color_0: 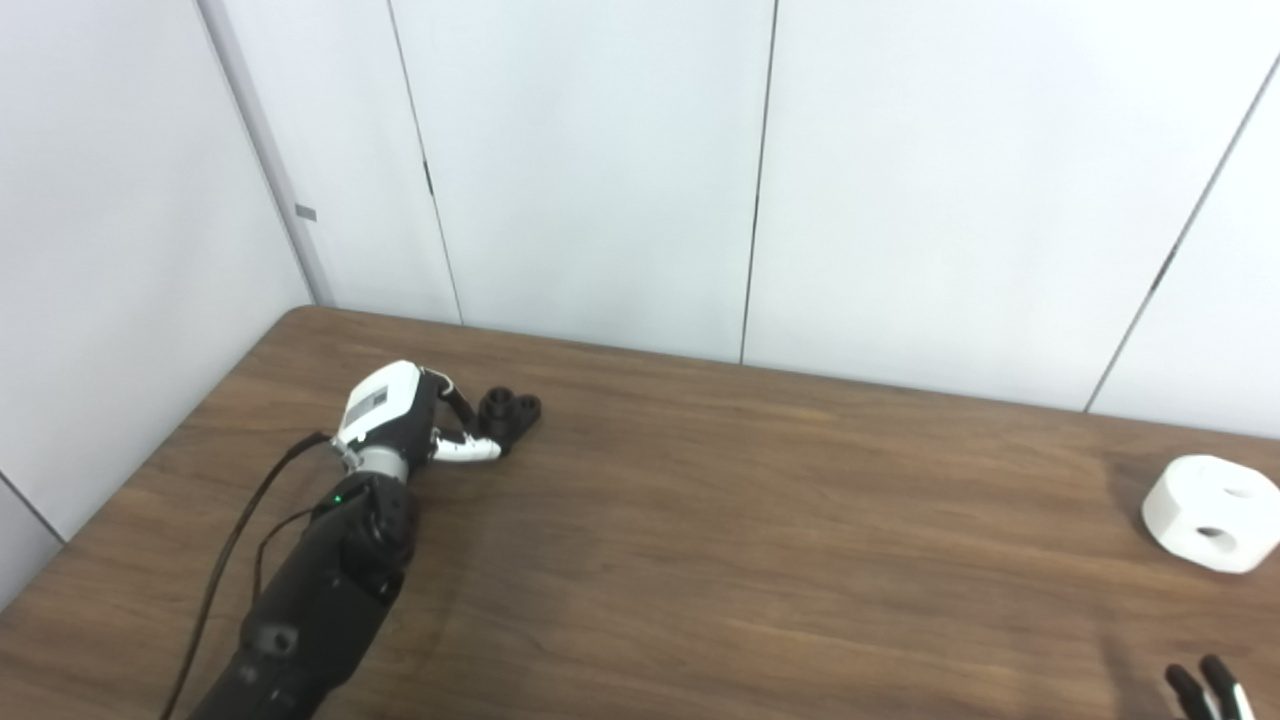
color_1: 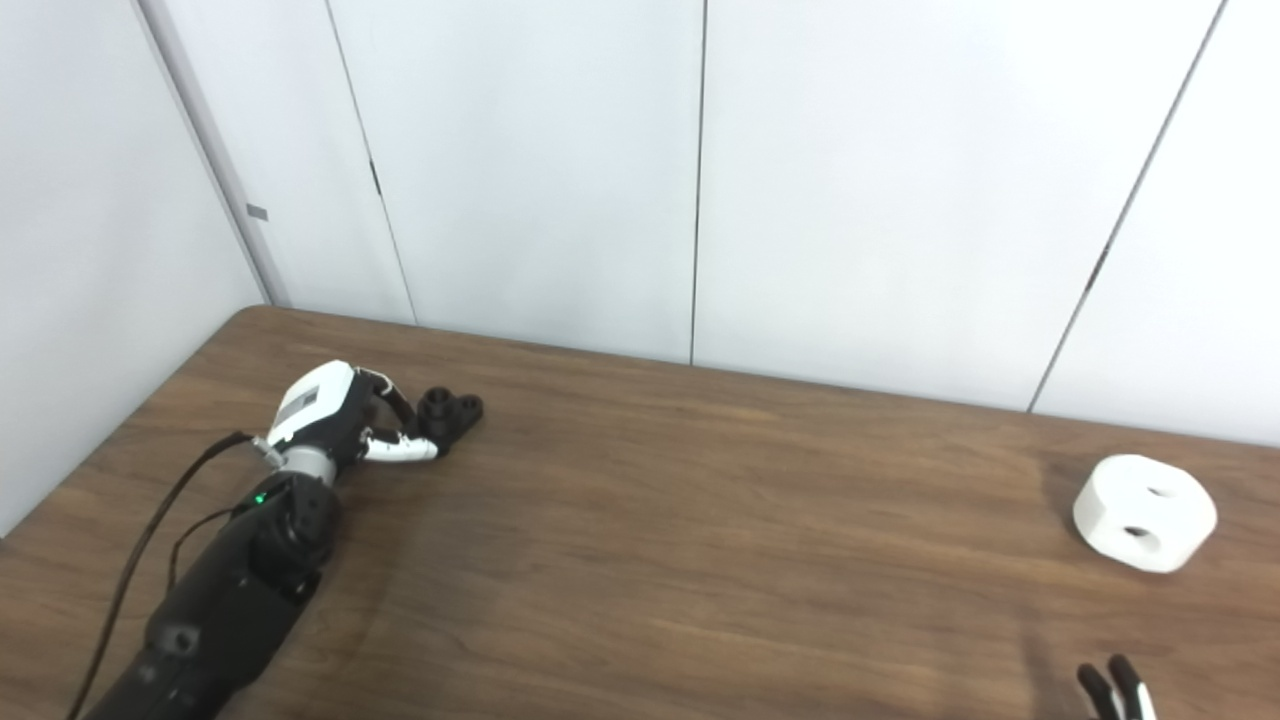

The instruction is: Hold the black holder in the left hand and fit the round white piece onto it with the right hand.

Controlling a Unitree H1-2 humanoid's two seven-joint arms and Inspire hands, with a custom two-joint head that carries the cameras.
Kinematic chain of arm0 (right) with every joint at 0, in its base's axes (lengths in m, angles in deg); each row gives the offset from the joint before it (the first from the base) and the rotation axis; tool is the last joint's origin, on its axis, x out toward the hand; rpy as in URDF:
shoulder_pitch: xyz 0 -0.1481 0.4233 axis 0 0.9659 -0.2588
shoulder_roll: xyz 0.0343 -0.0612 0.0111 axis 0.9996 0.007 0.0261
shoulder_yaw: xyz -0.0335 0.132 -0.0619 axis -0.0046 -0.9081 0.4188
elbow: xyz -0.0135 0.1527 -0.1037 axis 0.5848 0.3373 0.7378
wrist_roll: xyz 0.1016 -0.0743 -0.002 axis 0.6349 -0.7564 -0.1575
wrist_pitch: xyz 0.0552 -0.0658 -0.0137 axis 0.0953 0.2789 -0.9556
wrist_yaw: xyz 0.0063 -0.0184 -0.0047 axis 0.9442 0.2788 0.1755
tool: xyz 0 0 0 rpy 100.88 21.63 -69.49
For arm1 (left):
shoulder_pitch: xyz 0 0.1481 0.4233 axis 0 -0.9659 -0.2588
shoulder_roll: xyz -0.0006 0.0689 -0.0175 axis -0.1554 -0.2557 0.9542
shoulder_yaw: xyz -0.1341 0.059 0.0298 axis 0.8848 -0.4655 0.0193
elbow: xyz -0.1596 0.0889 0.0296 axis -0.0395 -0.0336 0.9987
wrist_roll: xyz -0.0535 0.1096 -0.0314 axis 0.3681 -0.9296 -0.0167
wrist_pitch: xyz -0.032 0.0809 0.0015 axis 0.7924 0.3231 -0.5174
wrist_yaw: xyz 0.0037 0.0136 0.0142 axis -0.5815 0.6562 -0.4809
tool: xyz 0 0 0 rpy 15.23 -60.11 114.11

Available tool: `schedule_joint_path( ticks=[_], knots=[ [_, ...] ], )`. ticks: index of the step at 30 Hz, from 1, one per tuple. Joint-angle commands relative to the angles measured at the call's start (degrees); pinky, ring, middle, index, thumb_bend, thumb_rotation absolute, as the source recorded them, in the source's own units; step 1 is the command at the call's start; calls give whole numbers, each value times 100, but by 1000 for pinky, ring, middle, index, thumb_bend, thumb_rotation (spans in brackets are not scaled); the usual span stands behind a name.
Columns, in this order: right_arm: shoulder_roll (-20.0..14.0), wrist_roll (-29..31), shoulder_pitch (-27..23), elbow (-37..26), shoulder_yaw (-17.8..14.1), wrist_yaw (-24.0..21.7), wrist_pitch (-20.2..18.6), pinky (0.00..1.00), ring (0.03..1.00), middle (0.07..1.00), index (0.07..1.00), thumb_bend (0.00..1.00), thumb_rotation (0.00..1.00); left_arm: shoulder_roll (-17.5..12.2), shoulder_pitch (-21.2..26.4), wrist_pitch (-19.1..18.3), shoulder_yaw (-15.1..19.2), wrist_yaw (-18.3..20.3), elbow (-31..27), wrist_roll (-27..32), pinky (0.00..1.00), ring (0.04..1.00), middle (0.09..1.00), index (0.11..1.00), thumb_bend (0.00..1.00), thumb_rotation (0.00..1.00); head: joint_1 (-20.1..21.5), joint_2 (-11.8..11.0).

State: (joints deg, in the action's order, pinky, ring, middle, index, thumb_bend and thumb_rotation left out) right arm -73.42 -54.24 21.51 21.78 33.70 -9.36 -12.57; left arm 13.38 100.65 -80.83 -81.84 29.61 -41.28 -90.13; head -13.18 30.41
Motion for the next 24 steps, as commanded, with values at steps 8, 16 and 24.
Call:
schedule_joint_path(
  ticks=[8,16,24],
  knots=[
    [229,61,80,-133,50,74,27,1000,1000,960,1000,603,1000,178,-383,-76,-43,959,-1568,-425,833,894,801,486,520,45,163,93],
    [258,29,75,-176,106,154,-58,1000,1000,938,1000,616,1000,334,-976,-35,-76,1733,-2730,-405,834,897,819,486,518,42,412,210],
    [277,-129,56,-276,206,265,-111,1000,1000,933,1000,603,967,325,-1486,157,-641,2167,-3502,-665,835,890,805,486,519,45,873,477]
  ],
)
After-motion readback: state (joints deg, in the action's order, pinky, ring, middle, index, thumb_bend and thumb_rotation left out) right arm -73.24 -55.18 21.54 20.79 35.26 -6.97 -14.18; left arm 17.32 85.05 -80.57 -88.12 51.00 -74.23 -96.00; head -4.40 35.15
